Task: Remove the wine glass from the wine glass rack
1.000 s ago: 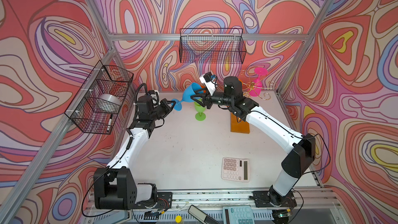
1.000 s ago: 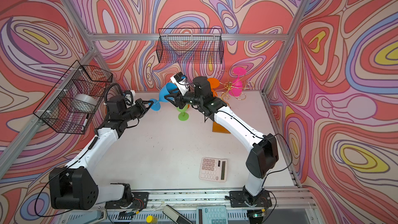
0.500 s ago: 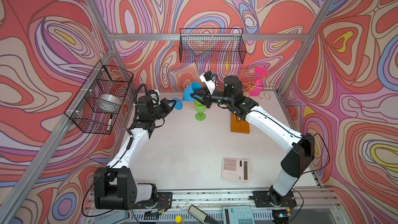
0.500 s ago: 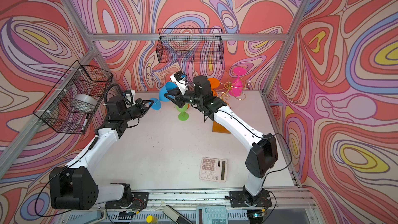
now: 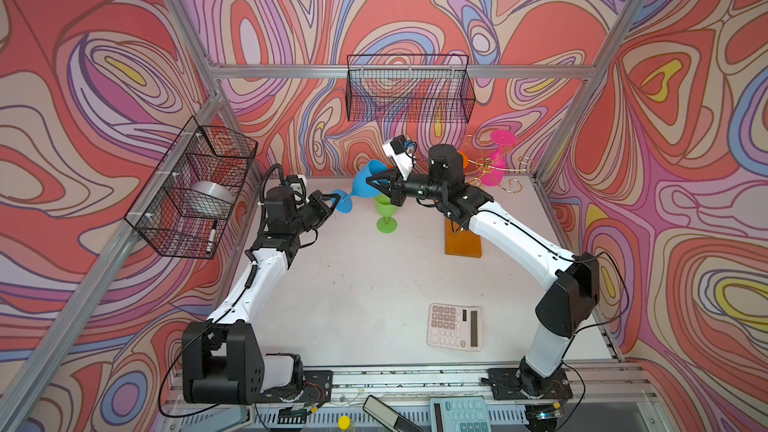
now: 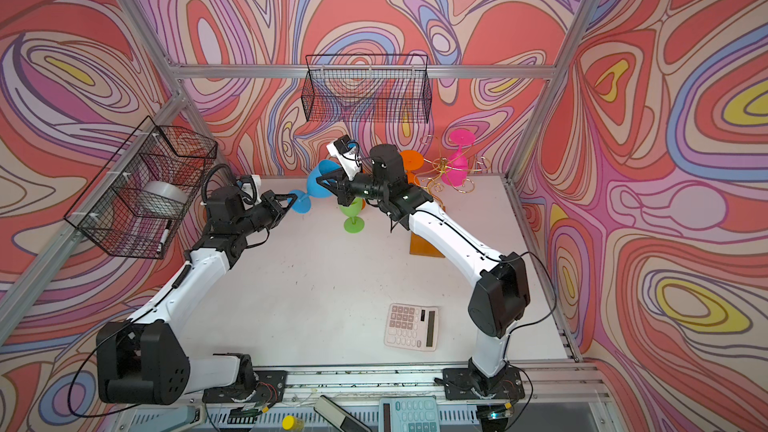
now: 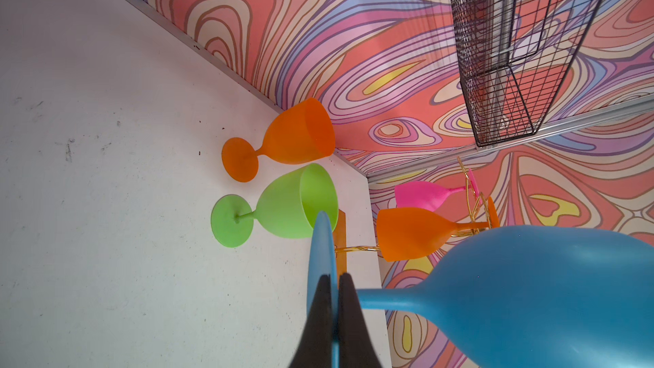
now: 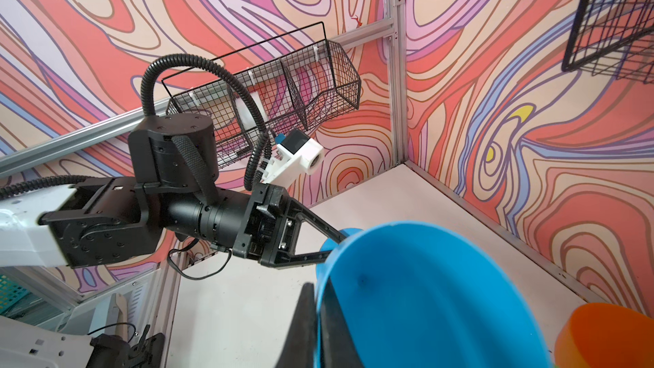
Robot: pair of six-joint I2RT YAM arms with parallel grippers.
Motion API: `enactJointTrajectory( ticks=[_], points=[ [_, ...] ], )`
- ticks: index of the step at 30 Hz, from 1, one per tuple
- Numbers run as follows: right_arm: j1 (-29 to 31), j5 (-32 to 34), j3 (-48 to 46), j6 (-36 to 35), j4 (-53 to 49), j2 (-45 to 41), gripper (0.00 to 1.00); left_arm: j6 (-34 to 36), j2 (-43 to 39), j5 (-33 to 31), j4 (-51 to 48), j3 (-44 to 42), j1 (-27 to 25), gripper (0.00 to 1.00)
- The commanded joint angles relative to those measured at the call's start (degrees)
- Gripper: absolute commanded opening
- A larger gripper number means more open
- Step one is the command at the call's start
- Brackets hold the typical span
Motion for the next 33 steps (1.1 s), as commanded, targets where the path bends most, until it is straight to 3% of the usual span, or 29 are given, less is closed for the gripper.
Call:
enactJointTrajectory(
  ticks=[1,2,4,10,18,25,33],
  points=[
    [0.2,1.1,1.2,-1.3,-2.0,0.1,0.00,1.2,-1.1,0.1,0.3,0.9,-0.3,0.28],
    [0.2,1.3,1.4,-2.0,-2.9,0.0,0.00,2.5,-1.3,-0.6,-1.0,1.4,-0.3,0.41],
    [0.2,1.7,1.9,-3.0,-4.7,-0.3,0.00,5.3,-1.7,-2.0,-3.7,2.4,-0.3,0.56],
    [0.8,4.1,3.1,-6.8,-10.6,-1.2,0.00,13.9,-1.6,-7.5,-12.5,6.8,0.0,0.79],
    [5.2,13.4,5.3,-15.5,-23.7,-2.6,0.00,20.0,4.4,-13.2,-22.7,15.0,1.4,0.92],
    [7.6,20.8,4.9,-17.9,-31.1,-2.2,0.00,23.6,13.5,-16.3,-32.8,24.9,1.9,0.98],
    [9.2,26.0,5.7,-18.4,-35.9,2.3,0.00,25.3,16.6,-15.5,-30.6,24.1,2.1,1.00]
  ],
)
